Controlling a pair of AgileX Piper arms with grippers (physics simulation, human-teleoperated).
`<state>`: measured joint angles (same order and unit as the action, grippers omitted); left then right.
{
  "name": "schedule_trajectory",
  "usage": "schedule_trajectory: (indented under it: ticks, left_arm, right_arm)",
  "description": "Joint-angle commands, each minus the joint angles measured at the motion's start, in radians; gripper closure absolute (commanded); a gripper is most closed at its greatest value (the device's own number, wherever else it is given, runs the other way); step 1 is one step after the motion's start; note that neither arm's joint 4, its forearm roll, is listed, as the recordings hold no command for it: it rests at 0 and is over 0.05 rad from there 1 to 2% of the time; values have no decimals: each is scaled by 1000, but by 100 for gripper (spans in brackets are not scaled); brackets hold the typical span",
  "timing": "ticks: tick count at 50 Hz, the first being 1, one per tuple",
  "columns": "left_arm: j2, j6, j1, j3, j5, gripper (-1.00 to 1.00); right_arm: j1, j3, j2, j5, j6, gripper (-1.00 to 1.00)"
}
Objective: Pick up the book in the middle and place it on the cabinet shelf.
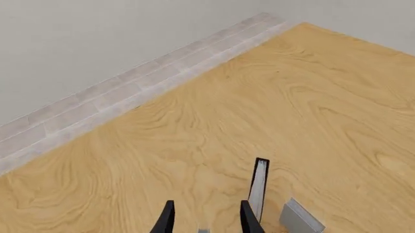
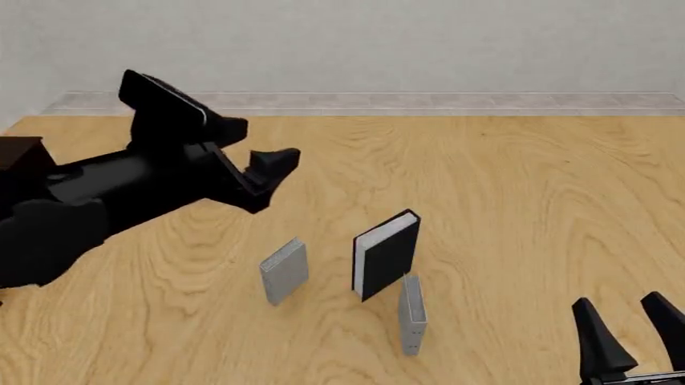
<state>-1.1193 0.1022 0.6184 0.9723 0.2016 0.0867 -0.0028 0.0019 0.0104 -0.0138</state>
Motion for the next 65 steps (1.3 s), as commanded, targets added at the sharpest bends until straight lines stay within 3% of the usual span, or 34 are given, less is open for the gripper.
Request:
schedule_trajectory:
  ticks: [1,17,20,42,65]
  left_arm:
    - [-146,3,64,135,71,-100]
    - [-311,-4,153,258,184,-100]
    - [-320,-17,178,255,193,-100]
    - [-454,8,142,286,156,-100]
    - [-499,-2,167,240,106,-100]
  right_arm:
    - [-1,1,2,-2,4,-100]
    - [0,0,0,1,-1,-100]
    - [0,1,1,-1,3,-100]
    - [0,0,0,-1,0,-100]
    - [0,0,0,-1,1,-100]
